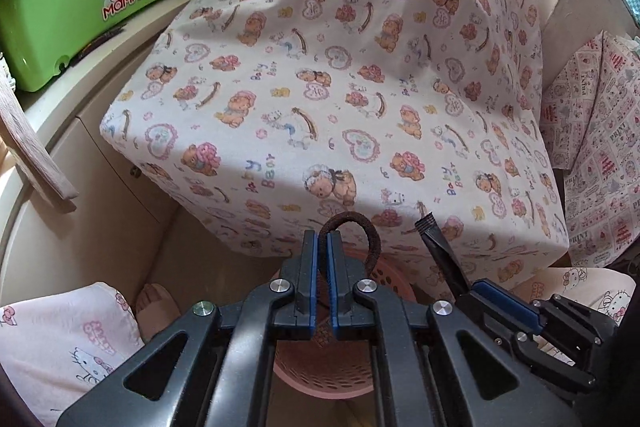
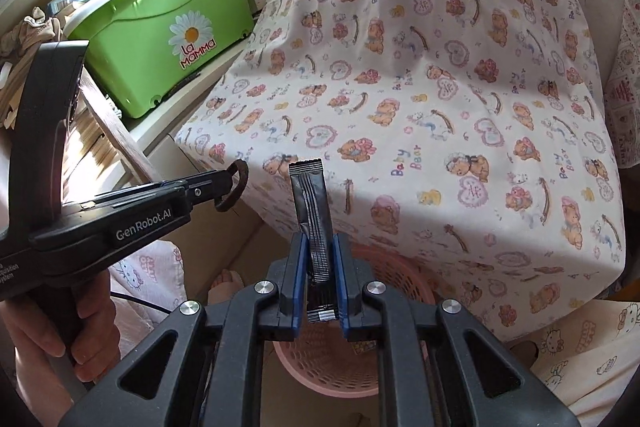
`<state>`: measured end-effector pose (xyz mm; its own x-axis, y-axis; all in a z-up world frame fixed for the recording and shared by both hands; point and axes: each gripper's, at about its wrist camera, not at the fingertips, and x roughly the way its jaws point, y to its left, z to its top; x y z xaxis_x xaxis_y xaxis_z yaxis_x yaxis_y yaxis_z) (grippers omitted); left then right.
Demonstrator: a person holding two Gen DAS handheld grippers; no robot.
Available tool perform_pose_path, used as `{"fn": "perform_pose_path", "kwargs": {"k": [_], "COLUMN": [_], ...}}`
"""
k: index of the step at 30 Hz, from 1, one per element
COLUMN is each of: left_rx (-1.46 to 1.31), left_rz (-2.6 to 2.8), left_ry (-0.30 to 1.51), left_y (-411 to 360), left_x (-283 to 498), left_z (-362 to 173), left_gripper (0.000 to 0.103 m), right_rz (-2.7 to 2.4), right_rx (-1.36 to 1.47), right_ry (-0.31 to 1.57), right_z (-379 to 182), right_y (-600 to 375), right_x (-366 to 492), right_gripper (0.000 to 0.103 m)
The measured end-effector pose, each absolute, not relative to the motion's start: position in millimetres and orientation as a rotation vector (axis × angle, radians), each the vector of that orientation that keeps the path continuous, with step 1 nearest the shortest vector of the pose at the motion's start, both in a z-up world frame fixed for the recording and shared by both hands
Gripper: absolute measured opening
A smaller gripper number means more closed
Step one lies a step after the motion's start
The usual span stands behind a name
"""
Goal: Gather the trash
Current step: 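Carry the ring and strip down over the wastebasket with both tools, then open both tools to drop the ring and strip into the wastebasket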
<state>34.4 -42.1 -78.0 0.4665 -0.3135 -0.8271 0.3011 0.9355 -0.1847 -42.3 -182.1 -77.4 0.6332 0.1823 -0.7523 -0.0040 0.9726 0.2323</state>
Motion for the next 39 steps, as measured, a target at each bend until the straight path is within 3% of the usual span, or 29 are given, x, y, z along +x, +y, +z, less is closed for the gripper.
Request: {"fn": "perform_pose_path", "kwargs": {"k": [18, 30, 33, 38, 39], "left_rx": [0.007, 0.028, 0.037, 0.047, 0.043], "left_rz": [-0.346, -0.288, -0.276, -0.262, -0.263], "left_ry": [1.327, 1.405, 1.407, 1.397, 1.392], "left_y": [-61, -59, -58, -56, -56], "left_x": [54, 60, 59, 57, 56], "left_z": [-177, -208, -208, -204, -202], "left_gripper": [0.004, 0.004, 0.014, 0.039, 0.041], "right_rz": [0.004, -0.007, -0.015, -0.025, -0.027], "right_rx": [0.285, 0.311, 0.304, 0.305, 0.310], "right_ry": [1.133, 1.231, 1.229, 1.229, 1.229], "right_z": [-181, -221, -221, -218, -217], "right_y": [-191, -192, -191, -190, -190], "right_x": [-17, -10, -11, -12, -12], "right_gripper": [0.015, 0.015, 0.016, 0.023, 0.027]}}
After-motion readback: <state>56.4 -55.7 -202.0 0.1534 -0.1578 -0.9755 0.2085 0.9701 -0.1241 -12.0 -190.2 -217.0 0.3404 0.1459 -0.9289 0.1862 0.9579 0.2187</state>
